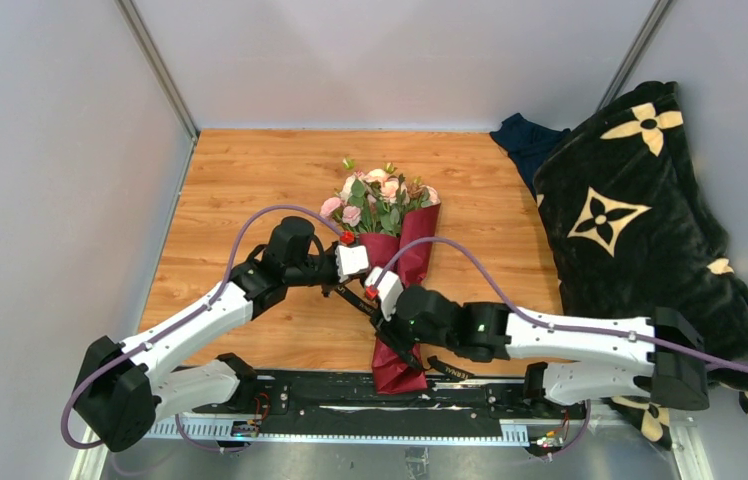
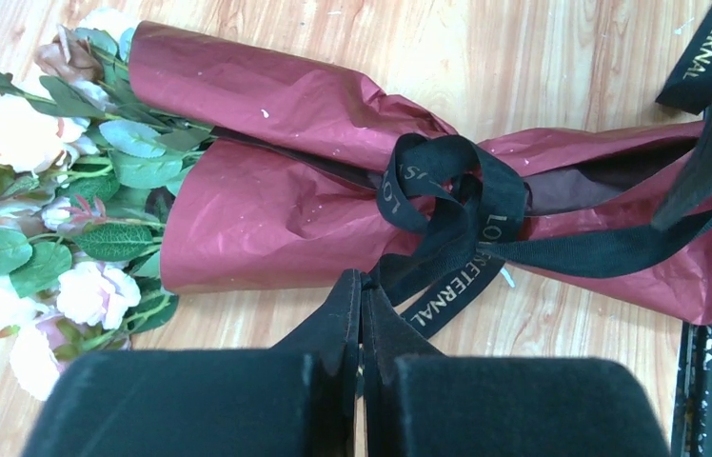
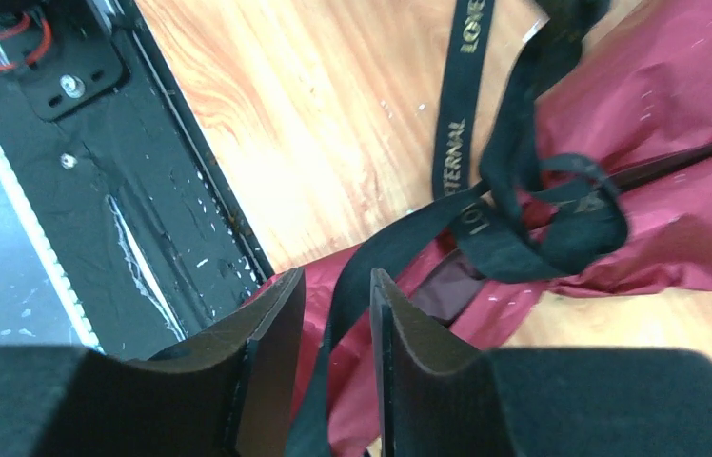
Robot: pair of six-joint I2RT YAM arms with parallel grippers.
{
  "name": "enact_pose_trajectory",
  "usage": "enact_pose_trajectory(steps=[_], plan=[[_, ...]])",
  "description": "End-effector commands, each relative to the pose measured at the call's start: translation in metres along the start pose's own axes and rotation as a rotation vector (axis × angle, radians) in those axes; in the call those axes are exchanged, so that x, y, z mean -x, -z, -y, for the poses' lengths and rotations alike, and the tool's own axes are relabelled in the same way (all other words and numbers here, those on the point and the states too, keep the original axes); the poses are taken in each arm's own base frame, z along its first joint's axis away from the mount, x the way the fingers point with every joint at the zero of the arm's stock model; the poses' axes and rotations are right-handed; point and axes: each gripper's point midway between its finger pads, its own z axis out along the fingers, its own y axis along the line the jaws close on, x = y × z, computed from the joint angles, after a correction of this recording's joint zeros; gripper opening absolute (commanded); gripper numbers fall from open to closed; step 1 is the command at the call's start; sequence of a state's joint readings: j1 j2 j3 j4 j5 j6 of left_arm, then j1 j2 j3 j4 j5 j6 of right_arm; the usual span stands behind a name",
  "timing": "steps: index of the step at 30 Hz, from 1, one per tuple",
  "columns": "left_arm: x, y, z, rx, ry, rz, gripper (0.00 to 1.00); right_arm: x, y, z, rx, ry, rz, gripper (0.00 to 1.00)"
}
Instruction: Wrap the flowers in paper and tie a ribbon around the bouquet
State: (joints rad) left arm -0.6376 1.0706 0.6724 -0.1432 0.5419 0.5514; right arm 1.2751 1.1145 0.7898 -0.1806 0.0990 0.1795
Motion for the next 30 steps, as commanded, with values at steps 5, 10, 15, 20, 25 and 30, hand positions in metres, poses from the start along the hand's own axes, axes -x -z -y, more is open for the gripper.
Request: enact_pose_trajectory(steps=[5, 10, 15, 20, 25, 30], plan=[[0.010, -0.002, 0.005, -0.018, -0.022, 0.058, 0.00, -0.043, -0.025, 0.004, -0.173, -0.041, -0.148, 0.35], [0.007, -0.001, 0.010, -0.027, -0.013, 0.065, 0.00, -0.078, -0.028, 0.005, -0.201, -0.067, -0.250, 0.41], [0.007, -0.001, 0.008, -0.017, -0.018, 0.061, 0.00, -0.080, -0.029, 0.006, -0.197, -0.043, -0.258, 0.35], [0.007, -0.001, 0.006, -0.009, -0.022, 0.062, 0.00, -0.092, -0.031, 0.011, -0.201, -0.053, -0.297, 0.21], [0.006, -0.001, 0.008, -0.019, -0.032, 0.056, 0.00, -0.083, -0.030, 0.011, -0.173, -0.064, -0.265, 0.00], [-0.005, 0.000, 0.026, -0.128, -0.176, 0.045, 0.00, -0.036, -0.016, 0.011, -0.021, -0.211, -0.146, 0.00]])
